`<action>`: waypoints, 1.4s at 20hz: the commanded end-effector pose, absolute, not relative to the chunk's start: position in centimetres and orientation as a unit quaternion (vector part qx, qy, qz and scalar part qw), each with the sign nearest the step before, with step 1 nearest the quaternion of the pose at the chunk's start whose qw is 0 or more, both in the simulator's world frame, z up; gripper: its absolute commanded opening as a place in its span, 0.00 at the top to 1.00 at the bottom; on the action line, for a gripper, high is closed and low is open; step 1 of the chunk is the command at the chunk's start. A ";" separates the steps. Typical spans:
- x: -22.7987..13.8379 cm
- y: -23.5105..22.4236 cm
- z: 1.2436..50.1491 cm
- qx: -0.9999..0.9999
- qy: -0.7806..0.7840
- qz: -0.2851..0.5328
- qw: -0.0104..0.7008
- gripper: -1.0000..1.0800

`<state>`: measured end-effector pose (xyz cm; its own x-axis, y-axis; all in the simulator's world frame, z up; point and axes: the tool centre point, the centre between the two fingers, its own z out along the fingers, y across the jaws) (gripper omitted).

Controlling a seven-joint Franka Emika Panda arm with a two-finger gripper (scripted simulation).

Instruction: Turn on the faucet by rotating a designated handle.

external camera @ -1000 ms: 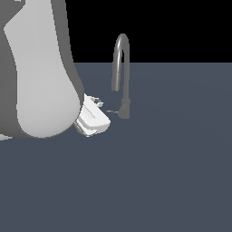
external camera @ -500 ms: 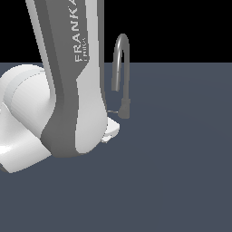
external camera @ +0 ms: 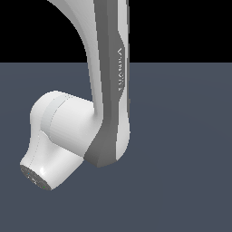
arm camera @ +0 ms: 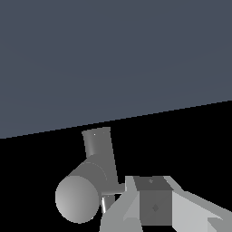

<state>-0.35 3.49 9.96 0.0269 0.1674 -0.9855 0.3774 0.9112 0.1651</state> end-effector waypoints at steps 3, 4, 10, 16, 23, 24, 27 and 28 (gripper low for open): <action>0.4 2.8 8.7 0.151 0.698 -0.079 0.695 1.00; 0.6 2.7 8.5 0.143 0.699 -0.080 0.696 1.00; 1.3 2.0 7.5 0.103 0.701 -0.083 0.700 1.00; 1.8 1.6 7.0 0.083 0.702 -0.084 0.702 1.00; 1.9 1.6 7.0 0.082 0.702 -0.084 0.702 1.00; 1.9 1.6 7.0 0.082 0.702 -0.084 0.702 1.00; 1.9 1.9 7.8 0.082 0.702 -0.084 0.702 1.00; 2.0 2.0 8.2 0.082 0.702 -0.084 0.702 1.00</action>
<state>1.88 1.82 7.67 -0.0017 -0.0027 -1.0000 0.2346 0.9721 -0.0030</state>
